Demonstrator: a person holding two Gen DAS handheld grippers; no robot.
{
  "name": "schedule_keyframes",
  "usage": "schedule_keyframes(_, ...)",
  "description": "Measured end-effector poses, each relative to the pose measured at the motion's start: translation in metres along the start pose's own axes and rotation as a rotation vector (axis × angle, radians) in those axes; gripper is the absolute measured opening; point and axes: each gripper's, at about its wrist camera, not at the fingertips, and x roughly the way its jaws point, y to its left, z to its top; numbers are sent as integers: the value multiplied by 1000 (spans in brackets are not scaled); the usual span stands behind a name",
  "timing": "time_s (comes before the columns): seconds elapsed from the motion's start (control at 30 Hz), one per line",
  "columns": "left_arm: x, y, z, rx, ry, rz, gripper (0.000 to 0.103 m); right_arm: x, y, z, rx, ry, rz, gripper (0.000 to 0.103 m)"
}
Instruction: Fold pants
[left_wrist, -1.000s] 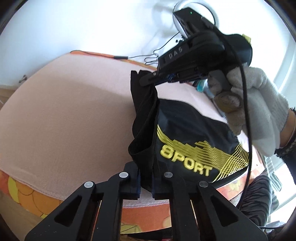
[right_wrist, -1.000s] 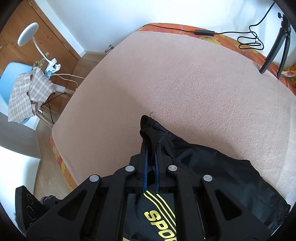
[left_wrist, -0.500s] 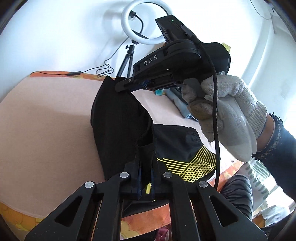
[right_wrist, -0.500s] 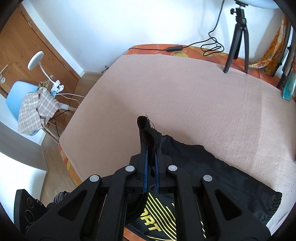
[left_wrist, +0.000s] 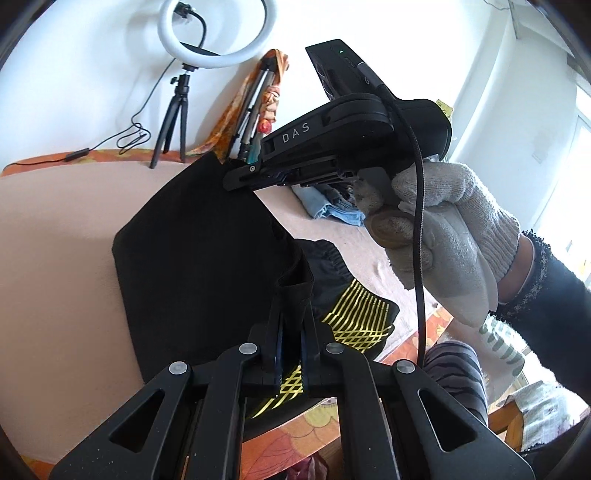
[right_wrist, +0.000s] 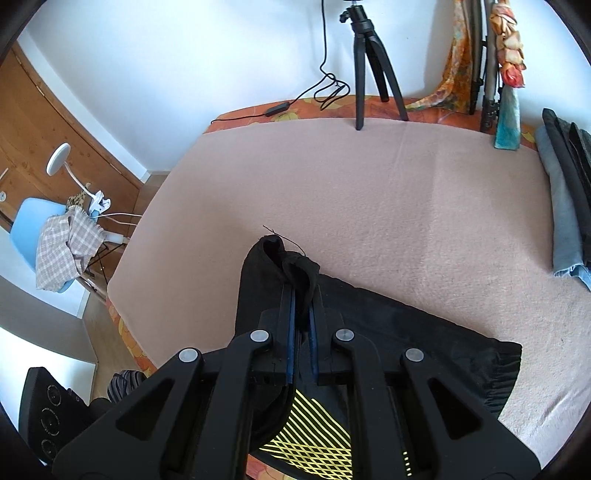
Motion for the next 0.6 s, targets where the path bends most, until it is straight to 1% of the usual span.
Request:
schedule_keyframes(0.3,39,-39,4,50,69,-75,5,-29,-63,-23,85,-27,-6,7)
schedule_keyframes(0.47,60,-59,6,78,110,-114,5,-36,-99,-38,137,-28,-24,7)
schedule_keyframes(0.6,76,-76,6,103,138,-142,5,-38,-119,-48,171,-25,-34,7)
